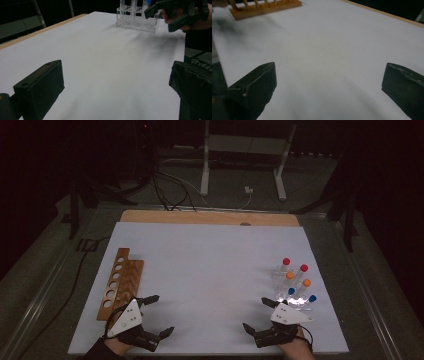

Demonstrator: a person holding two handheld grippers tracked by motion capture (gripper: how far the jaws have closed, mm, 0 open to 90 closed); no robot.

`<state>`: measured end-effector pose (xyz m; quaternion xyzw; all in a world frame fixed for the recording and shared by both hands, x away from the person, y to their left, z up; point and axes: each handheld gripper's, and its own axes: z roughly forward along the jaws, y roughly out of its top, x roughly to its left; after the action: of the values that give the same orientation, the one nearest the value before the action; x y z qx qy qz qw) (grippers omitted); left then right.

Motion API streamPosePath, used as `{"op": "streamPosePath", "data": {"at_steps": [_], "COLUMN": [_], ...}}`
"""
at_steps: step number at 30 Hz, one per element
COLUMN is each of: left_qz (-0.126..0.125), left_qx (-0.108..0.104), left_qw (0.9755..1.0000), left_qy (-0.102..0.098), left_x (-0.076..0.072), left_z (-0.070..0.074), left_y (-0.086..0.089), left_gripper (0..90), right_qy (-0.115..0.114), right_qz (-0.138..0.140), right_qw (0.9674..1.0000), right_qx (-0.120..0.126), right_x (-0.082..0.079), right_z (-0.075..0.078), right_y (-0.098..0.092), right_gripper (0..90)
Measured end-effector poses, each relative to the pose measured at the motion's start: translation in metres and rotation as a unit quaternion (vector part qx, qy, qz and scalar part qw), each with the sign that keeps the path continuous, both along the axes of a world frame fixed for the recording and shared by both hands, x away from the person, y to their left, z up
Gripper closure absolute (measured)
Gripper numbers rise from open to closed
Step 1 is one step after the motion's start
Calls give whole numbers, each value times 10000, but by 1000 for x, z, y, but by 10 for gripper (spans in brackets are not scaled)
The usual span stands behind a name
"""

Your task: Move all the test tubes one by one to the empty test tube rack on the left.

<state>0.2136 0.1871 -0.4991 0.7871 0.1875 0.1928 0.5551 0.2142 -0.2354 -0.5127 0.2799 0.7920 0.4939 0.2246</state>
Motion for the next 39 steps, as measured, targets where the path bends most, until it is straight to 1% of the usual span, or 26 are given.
{"op": "streamPosePath", "data": {"at_steps": [2,6,9,13,15,18,21,22,24,26,28,31,32,33,34,39], "left_qz": [-7,12,14,57,52,39,34,36,7,-6,-8,-9,-16,-18,-10,-21], "left_qx": [14,11,-32,-38,-32,-34,-24,-14,-51,-83,-75,-41,-64,-90,-104,-114], "left_qw": [10000,10000,10000,10000,10000,10000,10000,10000,10000,10000,10000,10000,10000,9999,9999,9999], "left_qy": [-8,12,41,48,53,53,62,58,65,41,52,45,40,45,50,45], "left_x": [0,1,1,2,1,1,1,1,0,-1,-1,-1,-1,-1,-1,-1], "left_z": [0,0,0,1,1,1,1,1,1,2,2,1,2,2,2,2], "left_y": [-1,-1,-1,0,0,0,0,0,1,1,1,1,1,1,2,2], "left_gripper": [6,6,6,6,6,6,6,6,6,6,6,6,6,6,6,6], "right_qy": [63,74,261,318,429,471,441,381,335,280,208,193,192,192,113,12], "right_qz": [-14,-14,7,16,-19,-25,32,55,85,67,48,21,-54,-54,-112,-318], "right_qw": [10000,10000,9996,9995,9991,9987,9988,9990,9993,9996,9998,9998,9998,9998,9999,9993], "right_qx": [-31,-14,56,2,-63,-189,-216,-214,-154,-62,-59,-17,38,38,50,192], "right_x": [1,2,3,4,5,5,1,0,-3,-5,-6,-6,-8,-8,-10,-12], "right_z": [-1,1,3,4,4,3,6,8,13,18,23,27,31,31,35,44], "right_y": [1,0,-1,-1,0,3,7,9,11,13,14,14,15,15,14,7], "right_gripper": [1,0,0,0,0,0,0,0,0,0,0,0,0,0,0,0]}}
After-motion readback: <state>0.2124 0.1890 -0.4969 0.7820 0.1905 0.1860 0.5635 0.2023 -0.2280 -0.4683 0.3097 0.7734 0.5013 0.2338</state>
